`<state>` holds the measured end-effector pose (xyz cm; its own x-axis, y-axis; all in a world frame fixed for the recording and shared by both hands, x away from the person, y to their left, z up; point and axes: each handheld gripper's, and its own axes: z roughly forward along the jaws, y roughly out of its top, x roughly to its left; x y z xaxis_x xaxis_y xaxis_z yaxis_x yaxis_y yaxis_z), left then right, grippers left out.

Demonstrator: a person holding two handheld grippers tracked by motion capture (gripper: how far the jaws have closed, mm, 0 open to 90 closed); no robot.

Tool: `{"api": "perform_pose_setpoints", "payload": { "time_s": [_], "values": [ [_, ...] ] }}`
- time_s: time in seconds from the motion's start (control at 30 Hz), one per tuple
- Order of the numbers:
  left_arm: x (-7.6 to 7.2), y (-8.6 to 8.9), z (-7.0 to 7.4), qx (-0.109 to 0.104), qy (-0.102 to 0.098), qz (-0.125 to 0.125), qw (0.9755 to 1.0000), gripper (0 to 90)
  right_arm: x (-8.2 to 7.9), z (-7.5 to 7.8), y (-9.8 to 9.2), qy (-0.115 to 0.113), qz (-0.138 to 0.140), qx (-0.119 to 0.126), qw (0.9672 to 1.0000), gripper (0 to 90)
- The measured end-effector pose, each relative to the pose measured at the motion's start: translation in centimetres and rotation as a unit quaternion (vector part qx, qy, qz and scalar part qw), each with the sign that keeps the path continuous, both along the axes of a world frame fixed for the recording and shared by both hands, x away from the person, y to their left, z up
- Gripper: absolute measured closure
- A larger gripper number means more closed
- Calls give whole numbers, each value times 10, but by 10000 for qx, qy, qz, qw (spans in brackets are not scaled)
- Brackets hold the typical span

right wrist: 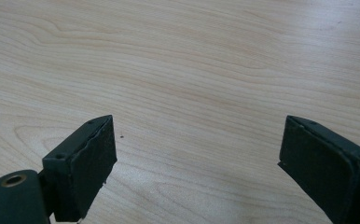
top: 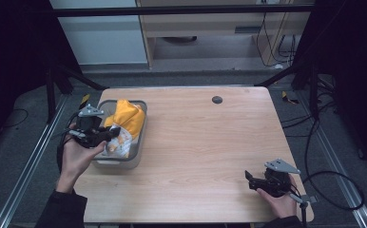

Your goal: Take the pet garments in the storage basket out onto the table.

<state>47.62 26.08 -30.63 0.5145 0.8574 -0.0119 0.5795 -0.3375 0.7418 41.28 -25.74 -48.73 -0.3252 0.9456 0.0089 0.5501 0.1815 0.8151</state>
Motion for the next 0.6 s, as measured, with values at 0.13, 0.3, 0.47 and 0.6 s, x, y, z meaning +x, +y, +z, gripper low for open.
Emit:
{"api": "perform_pose_setpoints", "payload": {
  "time_s": [0.13,0.3,0.47,0.6],
  "values": [
    [-5,-7,6,-7,-47,-143,9999,805,0,0,0,-6,-1,-7,10000,106],
    [-9,-14,10,26,-78,-294,9995,804,0,0,0,-9,-6,-8,10000,105],
    [-14,-26,13,37,-104,-509,9986,804,0,0,0,-16,2,-5,10000,105],
    [-15,-33,14,61,-101,-607,9981,804,0,0,0,-15,-3,-1,10000,104]
  ]
}}
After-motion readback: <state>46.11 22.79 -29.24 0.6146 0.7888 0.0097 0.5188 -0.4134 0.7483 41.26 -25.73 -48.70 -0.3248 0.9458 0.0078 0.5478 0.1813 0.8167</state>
